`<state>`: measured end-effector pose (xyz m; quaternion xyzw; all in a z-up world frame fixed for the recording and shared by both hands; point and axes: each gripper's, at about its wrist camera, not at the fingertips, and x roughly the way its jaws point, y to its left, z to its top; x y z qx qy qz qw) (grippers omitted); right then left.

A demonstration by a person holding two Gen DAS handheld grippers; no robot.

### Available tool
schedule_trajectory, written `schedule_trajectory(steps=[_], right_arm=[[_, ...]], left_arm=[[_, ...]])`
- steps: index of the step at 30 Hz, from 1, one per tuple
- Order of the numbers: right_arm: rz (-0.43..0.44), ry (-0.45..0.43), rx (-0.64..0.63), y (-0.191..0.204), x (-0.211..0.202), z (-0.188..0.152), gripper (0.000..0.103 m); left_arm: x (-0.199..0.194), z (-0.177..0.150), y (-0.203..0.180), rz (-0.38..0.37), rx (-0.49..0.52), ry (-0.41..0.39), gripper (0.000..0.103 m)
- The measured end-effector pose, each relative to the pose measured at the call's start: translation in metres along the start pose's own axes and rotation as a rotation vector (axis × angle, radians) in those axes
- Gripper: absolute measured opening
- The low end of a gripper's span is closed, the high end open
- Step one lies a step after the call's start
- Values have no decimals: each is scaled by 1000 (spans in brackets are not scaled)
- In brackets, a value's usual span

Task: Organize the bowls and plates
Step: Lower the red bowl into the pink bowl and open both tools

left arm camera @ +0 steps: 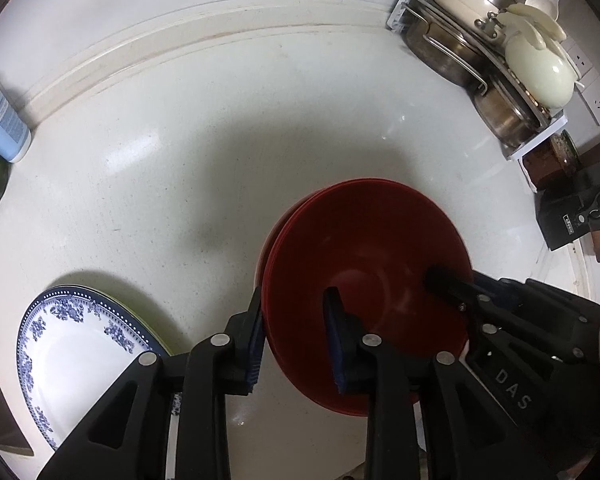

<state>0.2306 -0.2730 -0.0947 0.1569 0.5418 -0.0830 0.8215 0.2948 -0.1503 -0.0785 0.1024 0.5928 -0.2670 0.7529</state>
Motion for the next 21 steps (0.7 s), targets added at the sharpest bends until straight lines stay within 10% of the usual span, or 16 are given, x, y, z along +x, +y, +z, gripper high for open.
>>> schedule_trajectory(steps=[21], right_arm=[[54, -7, -20, -3, -3, 1, 32]], left_arm=[[-27, 3, 9, -34, -18, -74, 55]])
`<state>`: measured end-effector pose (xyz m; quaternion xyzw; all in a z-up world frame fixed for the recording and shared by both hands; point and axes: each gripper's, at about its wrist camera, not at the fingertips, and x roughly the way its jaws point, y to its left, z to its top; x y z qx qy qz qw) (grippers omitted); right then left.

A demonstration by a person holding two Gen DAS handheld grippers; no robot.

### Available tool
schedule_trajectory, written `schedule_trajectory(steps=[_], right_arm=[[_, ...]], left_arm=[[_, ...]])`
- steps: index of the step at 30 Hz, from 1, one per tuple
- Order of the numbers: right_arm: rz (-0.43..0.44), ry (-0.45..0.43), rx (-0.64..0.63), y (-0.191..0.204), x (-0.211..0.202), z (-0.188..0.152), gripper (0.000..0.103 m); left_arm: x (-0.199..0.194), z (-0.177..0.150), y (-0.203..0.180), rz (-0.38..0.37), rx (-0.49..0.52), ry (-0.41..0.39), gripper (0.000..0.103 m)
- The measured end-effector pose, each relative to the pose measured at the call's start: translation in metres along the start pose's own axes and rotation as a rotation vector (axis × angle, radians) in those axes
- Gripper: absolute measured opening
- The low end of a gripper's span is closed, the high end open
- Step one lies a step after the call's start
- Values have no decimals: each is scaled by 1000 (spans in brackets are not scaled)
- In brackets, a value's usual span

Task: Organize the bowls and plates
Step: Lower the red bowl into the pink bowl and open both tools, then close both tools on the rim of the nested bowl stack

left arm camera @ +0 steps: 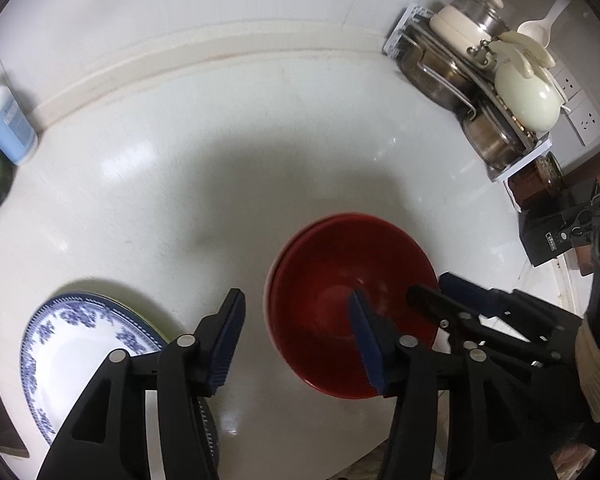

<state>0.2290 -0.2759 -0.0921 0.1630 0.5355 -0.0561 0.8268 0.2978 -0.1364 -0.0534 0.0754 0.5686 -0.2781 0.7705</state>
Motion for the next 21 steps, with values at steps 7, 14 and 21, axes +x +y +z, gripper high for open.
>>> schedule_trajectory(steps=[7, 14, 21], right_arm=[[-57, -120, 29, 1, -27, -3, 47], [-92, -237, 80, 0, -35, -13, 58], [-124, -264, 107, -4, -30, -23, 65]], left_arm=[[-10, -1, 2, 25, 20, -55, 65], [-9, -9, 7, 95, 54, -121, 79], [2, -19, 6, 174, 129, -145, 83]])
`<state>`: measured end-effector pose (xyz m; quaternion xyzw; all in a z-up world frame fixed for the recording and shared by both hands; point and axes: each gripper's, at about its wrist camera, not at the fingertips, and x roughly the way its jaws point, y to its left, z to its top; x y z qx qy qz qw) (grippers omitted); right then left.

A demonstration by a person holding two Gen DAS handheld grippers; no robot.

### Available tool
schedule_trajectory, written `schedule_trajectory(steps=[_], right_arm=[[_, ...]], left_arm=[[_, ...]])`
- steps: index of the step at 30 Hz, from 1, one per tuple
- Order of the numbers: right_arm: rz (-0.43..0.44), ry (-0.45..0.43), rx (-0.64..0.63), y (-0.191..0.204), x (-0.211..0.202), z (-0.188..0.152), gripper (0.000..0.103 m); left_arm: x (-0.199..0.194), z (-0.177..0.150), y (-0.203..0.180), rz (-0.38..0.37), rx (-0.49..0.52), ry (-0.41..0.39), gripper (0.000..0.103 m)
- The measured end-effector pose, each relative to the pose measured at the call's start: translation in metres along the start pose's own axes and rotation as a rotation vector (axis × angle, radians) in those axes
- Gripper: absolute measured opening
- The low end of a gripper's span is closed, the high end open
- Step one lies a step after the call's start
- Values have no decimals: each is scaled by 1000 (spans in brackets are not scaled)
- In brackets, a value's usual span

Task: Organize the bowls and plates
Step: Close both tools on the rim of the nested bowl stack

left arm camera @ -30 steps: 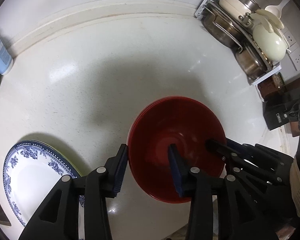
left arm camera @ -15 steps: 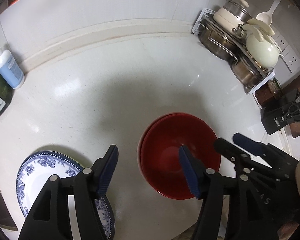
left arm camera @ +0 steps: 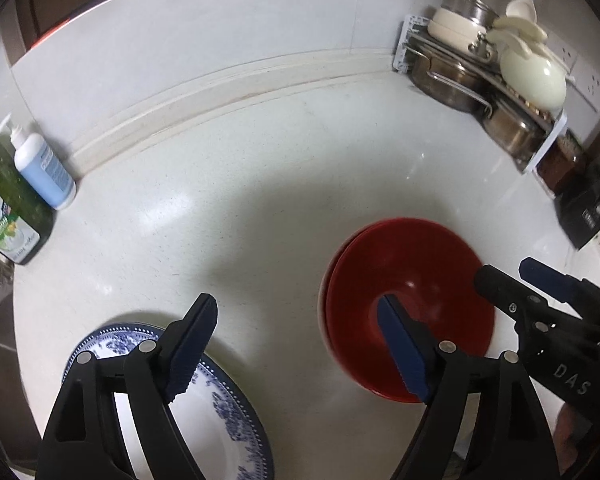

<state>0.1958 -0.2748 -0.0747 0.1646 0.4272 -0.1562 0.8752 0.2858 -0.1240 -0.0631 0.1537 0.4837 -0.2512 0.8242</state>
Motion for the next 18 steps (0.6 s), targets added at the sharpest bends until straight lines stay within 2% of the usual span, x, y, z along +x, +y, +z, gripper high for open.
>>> schedule_trajectory(steps=[3, 7, 12, 16, 18], right_arm=[[14, 33, 22, -2, 6, -4, 65], [-11, 34, 42, -4, 7, -11, 65], [5, 84, 78, -9, 17, -16, 64], [11, 126, 100, -10, 26, -19, 61], [13, 139, 111, -10, 29, -19, 56]], left_arm=[[3, -3, -2, 13, 24, 0, 86], [8, -7, -2, 21, 38, -1, 87], [19, -7, -2, 13, 52, 35, 87], [28, -6, -1, -5, 34, 71, 84], [32, -5, -1, -10, 29, 91, 79]])
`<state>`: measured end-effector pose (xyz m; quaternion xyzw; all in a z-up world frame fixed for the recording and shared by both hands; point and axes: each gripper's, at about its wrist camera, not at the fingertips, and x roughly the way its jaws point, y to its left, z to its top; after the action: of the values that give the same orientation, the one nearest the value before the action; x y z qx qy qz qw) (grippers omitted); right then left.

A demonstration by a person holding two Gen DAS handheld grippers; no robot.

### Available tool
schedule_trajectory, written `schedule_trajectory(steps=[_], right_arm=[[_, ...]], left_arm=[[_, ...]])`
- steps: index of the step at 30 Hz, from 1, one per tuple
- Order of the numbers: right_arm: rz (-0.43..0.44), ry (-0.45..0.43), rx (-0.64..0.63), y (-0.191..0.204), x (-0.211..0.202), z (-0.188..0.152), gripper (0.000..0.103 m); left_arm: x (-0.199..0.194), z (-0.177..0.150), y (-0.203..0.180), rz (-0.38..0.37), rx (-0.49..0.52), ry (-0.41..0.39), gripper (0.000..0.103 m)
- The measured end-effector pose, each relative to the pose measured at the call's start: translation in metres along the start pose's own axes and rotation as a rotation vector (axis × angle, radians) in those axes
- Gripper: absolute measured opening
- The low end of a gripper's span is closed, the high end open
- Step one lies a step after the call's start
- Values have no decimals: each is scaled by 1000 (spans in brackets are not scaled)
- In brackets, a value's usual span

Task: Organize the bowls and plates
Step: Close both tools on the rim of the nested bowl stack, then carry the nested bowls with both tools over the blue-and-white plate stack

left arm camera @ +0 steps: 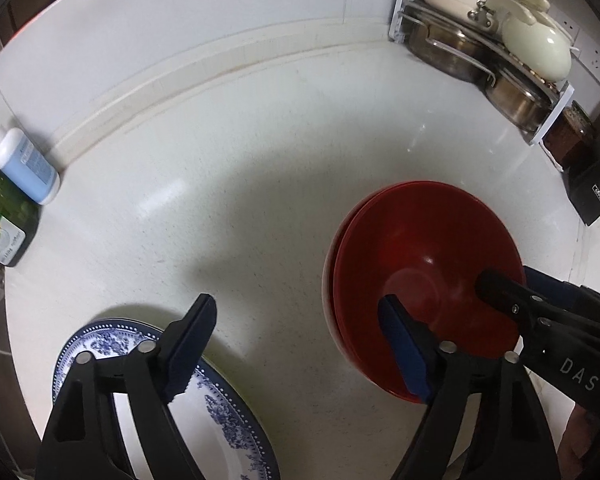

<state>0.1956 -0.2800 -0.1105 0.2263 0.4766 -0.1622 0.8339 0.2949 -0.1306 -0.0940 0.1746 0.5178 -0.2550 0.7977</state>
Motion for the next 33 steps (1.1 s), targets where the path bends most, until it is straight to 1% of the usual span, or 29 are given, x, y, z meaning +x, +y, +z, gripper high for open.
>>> schedule_trajectory(steps=[2, 4, 10, 13, 14, 16, 18, 20, 23, 26, 29, 33], right_arm=[[6, 19, 16, -1, 5, 1, 53], [8, 31, 27, -1, 9, 1, 53], [21, 67, 74, -9, 18, 2, 44], [29, 81, 87, -12, 21, 4, 39], [30, 84, 90, -11, 21, 4, 38], [38, 91, 93, -12, 22, 5, 36], [39, 98, 94, -13, 23, 6, 35], [41, 108, 91, -13, 25, 6, 33], [46, 118, 84, -12, 27, 8, 29], [58, 134, 77, -12, 31, 10, 24], [57, 143, 73, -11, 33, 10, 23], [55, 145, 67, -11, 33, 11, 23]], left_arm=[[3, 2, -1, -2, -1, 11, 77], [7, 3, -2, 1, 0, 25, 73], [16, 7, -6, -7, -4, 65, 66], [21, 9, -9, -25, -17, 87, 61], [23, 10, -10, -34, -23, 100, 57], [26, 11, -10, -46, -33, 113, 55], [29, 11, -10, -53, -44, 124, 49], [32, 12, -9, -68, -58, 134, 46], [33, 13, -7, -100, -85, 142, 41], [34, 13, -8, -132, -100, 147, 33], [34, 13, -9, -153, -103, 147, 25], [34, 12, -10, -147, -113, 145, 25]])
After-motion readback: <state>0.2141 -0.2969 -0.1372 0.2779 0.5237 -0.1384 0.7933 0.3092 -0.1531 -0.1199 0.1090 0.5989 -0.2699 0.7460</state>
